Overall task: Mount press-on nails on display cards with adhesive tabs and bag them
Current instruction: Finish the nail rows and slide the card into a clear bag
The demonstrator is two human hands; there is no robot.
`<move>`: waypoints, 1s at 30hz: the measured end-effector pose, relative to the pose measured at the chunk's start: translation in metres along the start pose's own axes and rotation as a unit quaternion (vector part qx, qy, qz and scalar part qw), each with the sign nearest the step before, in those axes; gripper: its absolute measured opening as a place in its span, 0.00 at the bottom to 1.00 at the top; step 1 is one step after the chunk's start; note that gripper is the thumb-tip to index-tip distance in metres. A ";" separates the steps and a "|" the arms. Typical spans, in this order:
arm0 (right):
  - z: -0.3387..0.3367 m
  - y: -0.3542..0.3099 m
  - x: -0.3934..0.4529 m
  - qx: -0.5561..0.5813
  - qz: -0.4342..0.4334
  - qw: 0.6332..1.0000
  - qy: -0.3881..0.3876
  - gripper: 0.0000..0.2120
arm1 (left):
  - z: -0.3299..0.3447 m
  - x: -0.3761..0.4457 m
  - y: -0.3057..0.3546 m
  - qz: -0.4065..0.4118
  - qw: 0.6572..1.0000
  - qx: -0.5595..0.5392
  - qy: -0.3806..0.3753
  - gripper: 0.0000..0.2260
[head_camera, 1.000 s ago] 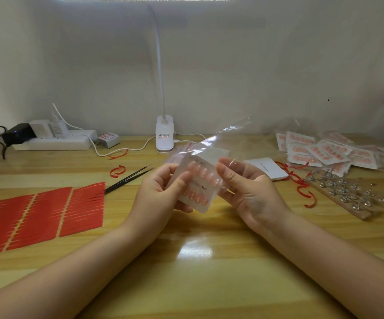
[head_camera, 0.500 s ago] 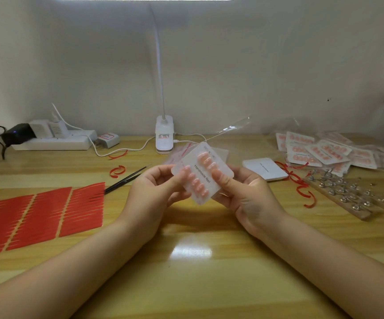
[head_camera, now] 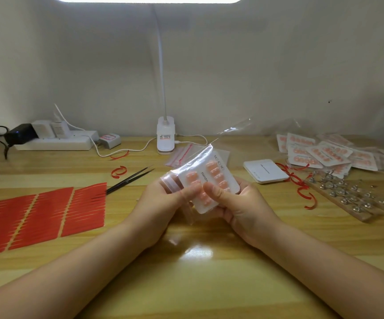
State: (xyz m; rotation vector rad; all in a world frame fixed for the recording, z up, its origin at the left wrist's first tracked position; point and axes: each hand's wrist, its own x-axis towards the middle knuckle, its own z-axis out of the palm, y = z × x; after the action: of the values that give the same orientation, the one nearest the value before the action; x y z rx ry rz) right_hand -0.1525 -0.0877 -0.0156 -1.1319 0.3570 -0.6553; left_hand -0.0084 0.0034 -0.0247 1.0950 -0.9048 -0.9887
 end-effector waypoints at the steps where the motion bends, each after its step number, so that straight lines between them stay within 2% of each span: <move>1: 0.000 0.000 0.000 -0.005 -0.004 1.000 -0.009 0.19 | 0.001 0.000 0.000 -0.001 1.000 0.002 0.009 0.17; 3: 0.001 0.001 -0.001 0.000 -0.010 0.999 -0.032 0.15 | 0.003 -0.001 0.001 0.003 0.999 0.021 0.045 0.17; 7: 0.002 0.004 -0.003 -0.055 -0.026 0.996 -0.064 0.15 | 0.009 -0.003 0.004 -0.006 0.997 0.004 0.082 0.20; 10: 0.002 0.006 -0.004 -0.099 -0.032 0.992 -0.066 0.13 | 0.011 -0.006 0.008 0.005 0.996 0.013 0.085 0.09; 14: 0.003 0.004 -0.003 -0.069 -0.016 0.994 -0.086 0.13 | 0.014 -0.007 0.010 0.023 0.993 0.014 0.111 0.08; 19: 0.004 0.004 0.000 -0.003 0.012 0.999 -0.051 0.15 | 0.013 -0.006 0.011 0.061 0.984 0.074 0.148 0.15; 22: 0.004 0.000 0.001 0.006 0.027 1.000 -0.012 0.19 | 0.011 -0.005 0.020 0.148 0.965 0.126 0.174 0.12; 23: 0.004 -0.002 0.000 0.000 0.036 0.999 -0.010 0.24 | 0.007 -0.005 0.024 0.211 0.940 0.201 0.180 0.10; 24: 0.004 -0.005 0.000 -0.006 0.046 0.999 -0.017 0.31 | 0.002 -0.004 0.027 0.284 0.889 0.309 0.186 0.08; 26: 0.005 -0.009 -0.001 -0.010 0.064 0.996 -0.054 0.40 | -0.006 -0.003 0.033 0.422 0.724 0.516 0.177 0.05; 27: 0.006 -0.010 -0.002 -0.013 0.069 0.994 -0.079 0.40 | -0.008 -0.004 0.035 0.464 0.649 0.580 0.167 0.04; 28: 0.007 -0.011 -0.003 -0.015 0.068 0.993 -0.099 0.37 | -0.007 -0.005 0.035 0.490 0.594 0.618 0.155 0.04; 29: 0.008 -0.012 -0.004 -0.017 0.062 0.992 -0.107 0.31 | -0.006 -0.007 0.035 0.502 0.562 0.642 0.145 0.04; 30: 0.010 -0.013 -0.005 -0.017 0.056 0.993 -0.100 0.26 | -0.004 -0.008 0.036 0.504 0.544 0.657 0.136 0.04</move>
State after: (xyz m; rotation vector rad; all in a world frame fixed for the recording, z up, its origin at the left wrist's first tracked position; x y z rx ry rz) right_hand -0.1549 -0.0807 0.0003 -1.1905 0.2596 -0.4340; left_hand -0.0012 0.0181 0.0082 1.4446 -1.7350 1.1011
